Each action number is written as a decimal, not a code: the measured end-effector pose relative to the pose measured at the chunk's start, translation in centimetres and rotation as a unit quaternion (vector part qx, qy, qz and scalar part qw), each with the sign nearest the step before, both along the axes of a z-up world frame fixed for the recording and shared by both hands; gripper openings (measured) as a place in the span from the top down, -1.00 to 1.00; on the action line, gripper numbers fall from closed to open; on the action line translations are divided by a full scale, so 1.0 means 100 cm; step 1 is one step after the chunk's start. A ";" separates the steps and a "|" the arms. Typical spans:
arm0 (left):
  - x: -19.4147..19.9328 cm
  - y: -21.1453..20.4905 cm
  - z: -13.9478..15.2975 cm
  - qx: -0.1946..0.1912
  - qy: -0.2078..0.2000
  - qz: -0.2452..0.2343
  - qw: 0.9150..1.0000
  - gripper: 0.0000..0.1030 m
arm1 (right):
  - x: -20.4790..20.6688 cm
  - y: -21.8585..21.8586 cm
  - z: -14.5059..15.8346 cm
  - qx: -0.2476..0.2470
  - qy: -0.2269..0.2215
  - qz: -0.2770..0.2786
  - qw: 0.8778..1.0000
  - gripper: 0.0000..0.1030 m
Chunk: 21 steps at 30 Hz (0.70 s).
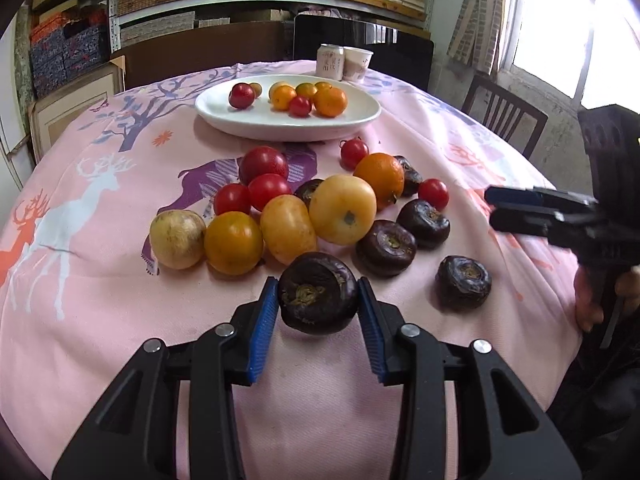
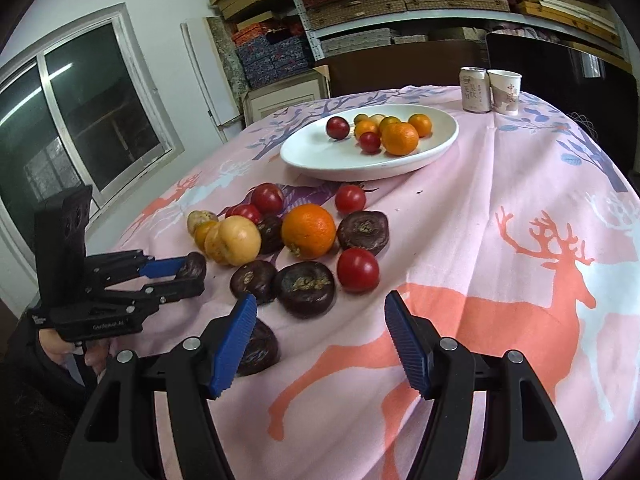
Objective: Organize fruits
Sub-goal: 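Grasp a dark purple fruit with the left tool while the right tool grasps another, then carry both dark fruits onto the white plate and open both tools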
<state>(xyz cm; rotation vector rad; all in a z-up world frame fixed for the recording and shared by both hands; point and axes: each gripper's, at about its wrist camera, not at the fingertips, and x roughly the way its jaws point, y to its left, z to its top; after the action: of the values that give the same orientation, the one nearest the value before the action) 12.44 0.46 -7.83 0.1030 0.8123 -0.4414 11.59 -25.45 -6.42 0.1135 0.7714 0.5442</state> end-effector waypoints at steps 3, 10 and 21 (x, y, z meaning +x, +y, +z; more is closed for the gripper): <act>0.000 0.001 0.002 -0.005 -0.004 0.003 1.000 0.25 | -0.013 0.017 0.002 -0.021 -0.003 0.034 0.999 -0.30; 0.000 0.006 0.004 -0.017 -0.007 0.006 1.000 0.25 | -0.030 0.057 0.005 -0.090 -0.015 0.080 0.993 -0.30; -0.002 0.007 0.004 -0.020 -0.008 0.005 1.000 0.24 | -0.017 0.068 -0.012 -0.110 0.030 0.074 0.991 0.19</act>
<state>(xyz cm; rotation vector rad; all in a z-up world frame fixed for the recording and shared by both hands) 12.27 1.14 -7.47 0.0645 0.7873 -0.4468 9.84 -18.66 -7.58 -0.1329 0.8982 0.5952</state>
